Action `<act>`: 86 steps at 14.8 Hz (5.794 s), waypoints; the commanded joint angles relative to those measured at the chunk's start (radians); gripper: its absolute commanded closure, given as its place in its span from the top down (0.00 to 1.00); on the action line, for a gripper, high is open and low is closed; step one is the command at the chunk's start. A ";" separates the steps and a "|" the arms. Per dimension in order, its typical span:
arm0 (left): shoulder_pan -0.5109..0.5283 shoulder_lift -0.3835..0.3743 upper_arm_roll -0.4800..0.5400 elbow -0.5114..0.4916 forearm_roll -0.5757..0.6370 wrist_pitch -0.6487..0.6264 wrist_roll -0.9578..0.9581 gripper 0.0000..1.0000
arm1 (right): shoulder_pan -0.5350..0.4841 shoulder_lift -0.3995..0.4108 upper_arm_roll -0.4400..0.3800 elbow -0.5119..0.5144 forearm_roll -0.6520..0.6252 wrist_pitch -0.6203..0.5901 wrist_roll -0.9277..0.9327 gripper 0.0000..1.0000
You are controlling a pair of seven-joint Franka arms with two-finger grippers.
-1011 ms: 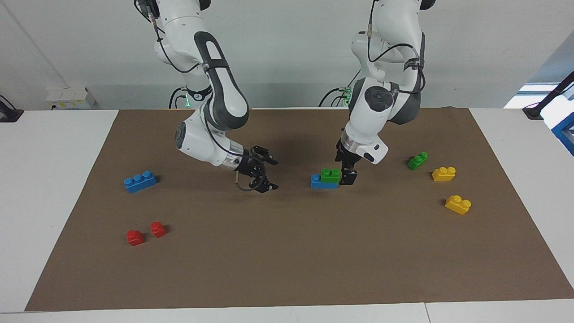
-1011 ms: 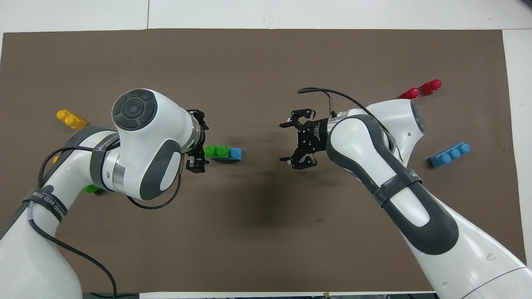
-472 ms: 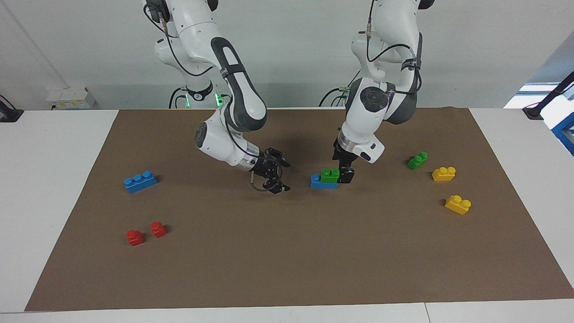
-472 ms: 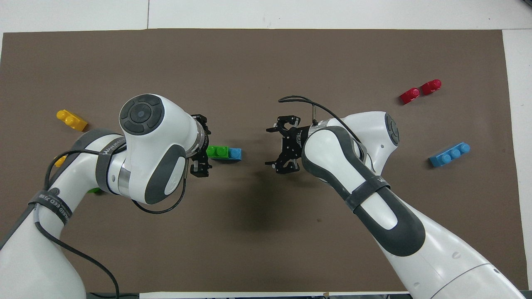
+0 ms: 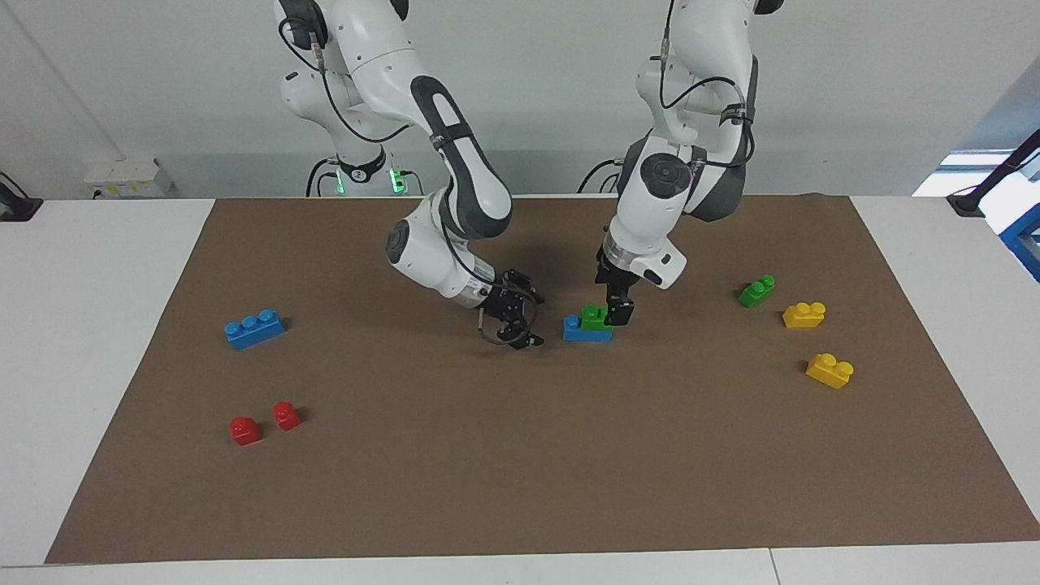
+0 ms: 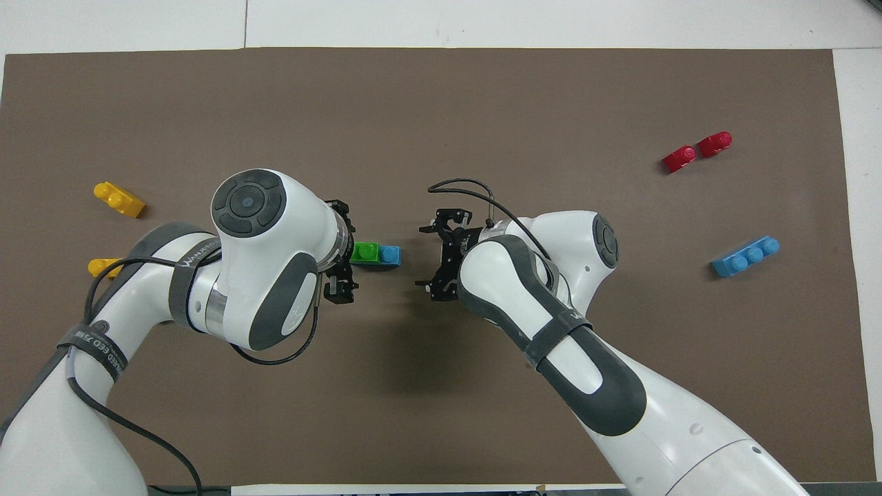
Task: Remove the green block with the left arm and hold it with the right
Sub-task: 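Close the left gripper on the green block while the right gripper grasps blue, then hold the joined green and blue blocks firmly with both grippers, then pull the green block off with the left gripper while the right gripper holds blue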
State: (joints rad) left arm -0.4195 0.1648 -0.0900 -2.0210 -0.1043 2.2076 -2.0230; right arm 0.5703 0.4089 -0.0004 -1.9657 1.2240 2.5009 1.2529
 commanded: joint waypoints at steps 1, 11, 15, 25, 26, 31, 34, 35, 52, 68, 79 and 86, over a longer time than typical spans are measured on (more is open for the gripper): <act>-0.024 -0.036 0.018 -0.065 -0.006 0.078 -0.023 1.00 | 0.032 0.010 -0.003 0.001 0.038 0.048 -0.010 1.00; -0.025 -0.030 0.018 -0.093 0.014 0.109 -0.022 1.00 | 0.080 0.050 -0.001 0.057 0.101 0.108 -0.009 1.00; -0.024 -0.028 0.018 -0.093 0.020 0.112 -0.022 1.00 | 0.088 0.051 -0.001 0.060 0.121 0.140 -0.007 1.00; -0.024 -0.028 0.019 -0.093 0.020 0.112 -0.023 1.00 | 0.112 0.082 -0.001 0.083 0.121 0.177 -0.007 1.00; -0.024 -0.028 0.019 -0.093 0.020 0.112 -0.023 1.00 | 0.112 0.082 -0.001 0.083 0.121 0.177 -0.006 1.00; -0.024 -0.027 0.019 -0.093 0.020 0.112 -0.023 1.00 | 0.115 0.085 -0.001 0.083 0.121 0.180 -0.006 1.00; -0.024 -0.027 0.019 -0.093 0.020 0.113 -0.025 1.00 | 0.117 0.085 -0.001 0.082 0.121 0.182 -0.009 0.93; -0.022 -0.025 0.019 -0.093 0.020 0.113 -0.023 1.00 | 0.117 0.085 -0.003 0.082 0.121 0.182 -0.010 0.87; -0.024 -0.028 0.021 -0.122 0.052 0.107 -0.023 1.00 | 0.138 0.087 -0.003 0.083 0.120 0.214 -0.056 0.00; 0.011 -0.062 0.026 -0.029 0.063 0.032 0.023 0.00 | 0.146 0.091 -0.003 0.074 0.120 0.240 -0.059 0.00; 0.223 -0.126 0.027 0.024 0.055 -0.131 0.441 0.00 | 0.151 0.096 -0.001 0.071 0.120 0.266 -0.063 0.00; 0.429 -0.062 0.029 -0.007 0.052 -0.031 0.822 0.00 | 0.080 0.085 -0.009 0.090 0.036 0.137 -0.066 0.00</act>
State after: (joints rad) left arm -0.0274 0.0597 -0.0530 -2.0127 -0.0507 2.1105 -1.2802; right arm 0.7057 0.4830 -0.0046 -1.8935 1.3080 2.7087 1.2129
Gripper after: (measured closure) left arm 0.643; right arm 0.656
